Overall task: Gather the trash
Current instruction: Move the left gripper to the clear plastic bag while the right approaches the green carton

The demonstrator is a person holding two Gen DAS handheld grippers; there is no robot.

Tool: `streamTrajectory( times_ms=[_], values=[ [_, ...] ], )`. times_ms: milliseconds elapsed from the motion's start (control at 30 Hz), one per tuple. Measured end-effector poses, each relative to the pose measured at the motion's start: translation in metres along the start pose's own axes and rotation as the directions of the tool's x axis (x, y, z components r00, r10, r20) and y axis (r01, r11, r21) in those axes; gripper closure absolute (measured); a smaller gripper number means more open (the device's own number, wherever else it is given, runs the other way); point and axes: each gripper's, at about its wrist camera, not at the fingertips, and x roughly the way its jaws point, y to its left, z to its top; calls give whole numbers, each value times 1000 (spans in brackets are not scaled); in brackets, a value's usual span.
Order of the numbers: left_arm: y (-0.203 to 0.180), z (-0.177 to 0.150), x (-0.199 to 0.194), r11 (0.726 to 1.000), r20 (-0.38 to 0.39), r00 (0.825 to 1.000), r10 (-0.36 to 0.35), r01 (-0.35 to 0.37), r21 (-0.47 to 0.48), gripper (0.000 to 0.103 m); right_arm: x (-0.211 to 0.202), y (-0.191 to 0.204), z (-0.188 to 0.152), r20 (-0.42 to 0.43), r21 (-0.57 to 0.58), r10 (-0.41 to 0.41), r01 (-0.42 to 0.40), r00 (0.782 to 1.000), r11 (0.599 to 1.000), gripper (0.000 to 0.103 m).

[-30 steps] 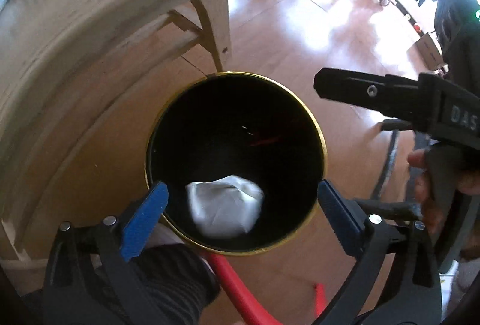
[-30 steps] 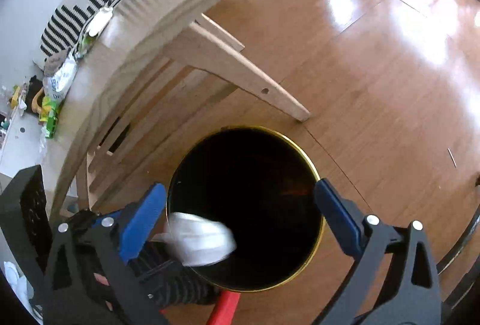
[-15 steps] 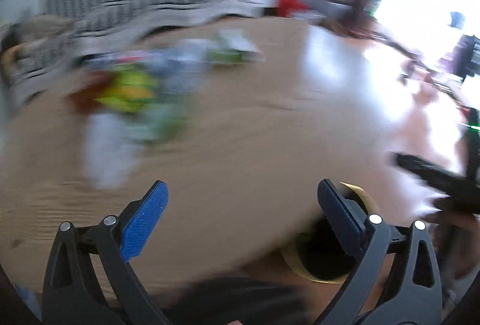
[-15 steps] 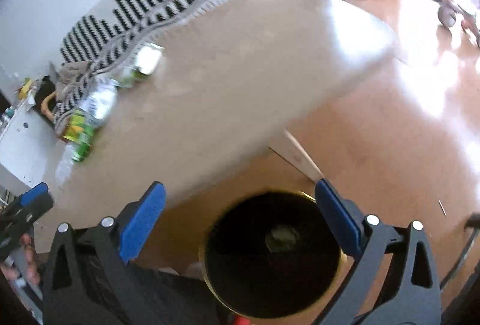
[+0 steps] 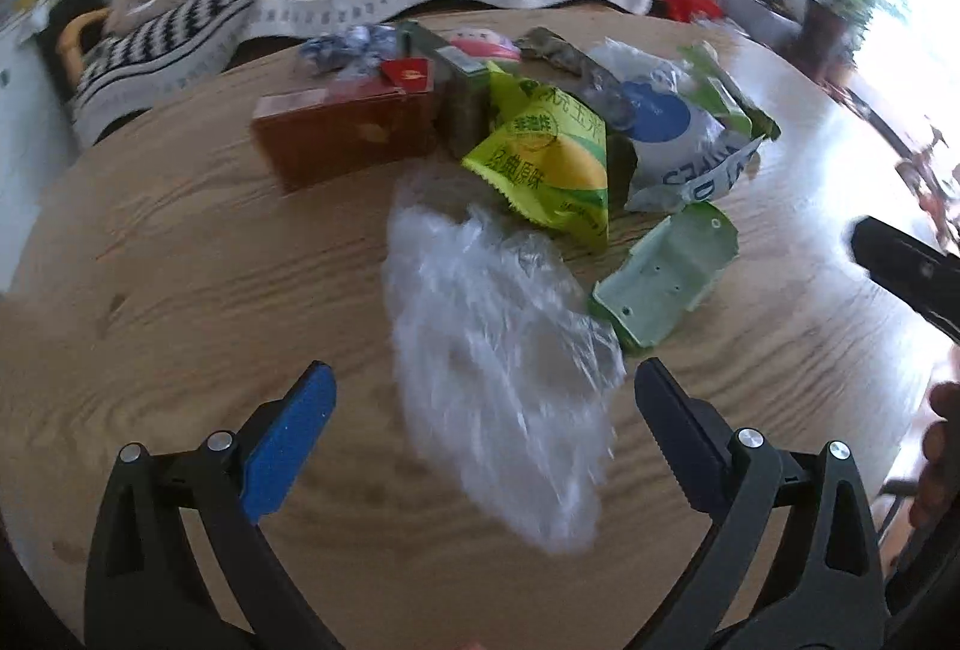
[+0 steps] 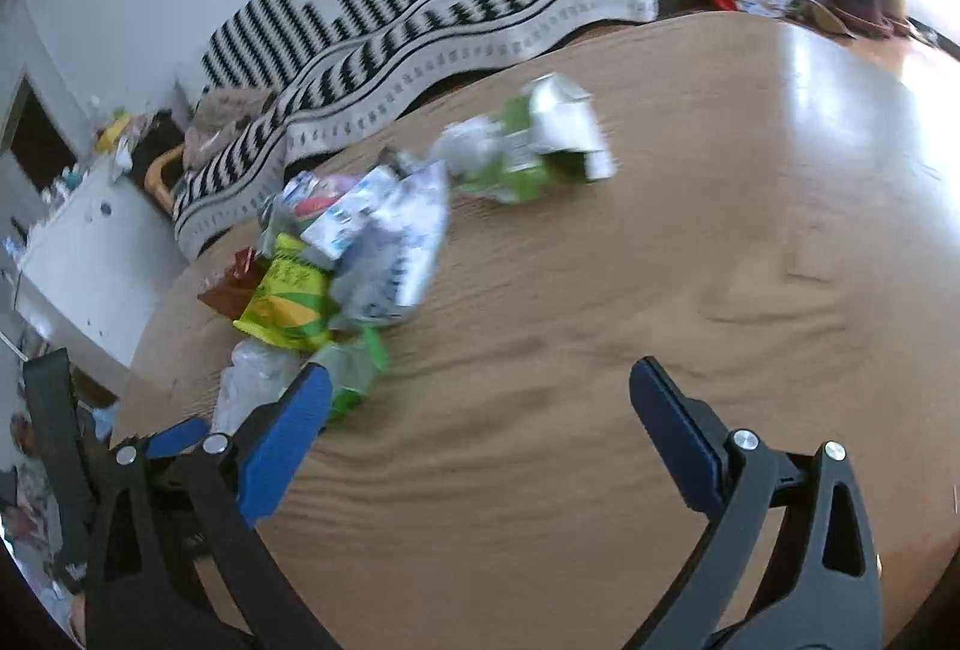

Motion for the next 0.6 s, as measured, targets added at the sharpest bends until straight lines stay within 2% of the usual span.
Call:
streamTrajectory(
  times_ms=[100, 167, 267, 433, 533, 600],
  values=[
    [9, 3, 19, 1000, -7, 1000, 1, -1, 3, 6, 24, 18, -1, -26, -19, -8, 8, 1000, 1000, 7],
    [14, 3, 24, 999, 36, 999, 35, -35, 15, 6, 35, 23, -3, -53, -13, -15, 15, 998, 1000, 7],
    [20, 7, 26, 999, 35, 998, 48, -47, -12, 6, 49, 32, -3, -63, -1, -27, 26, 998, 1000, 7],
    [37, 17, 32, 996, 32, 997, 71, -70, -58, 6, 60, 53, -9, -76, -65, -70, 65, 995, 996, 7],
    [39, 18, 32, 997, 32, 998, 63, -61, -48, 6, 62, 59, -15, -52, -70, -149, 146, 987, 987, 6],
    [40, 17, 32, 998, 32, 998, 55, -54, -37, 6, 64, 65, -21, -28, -81, -232, 230, 972, 970, 6]
  ],
)
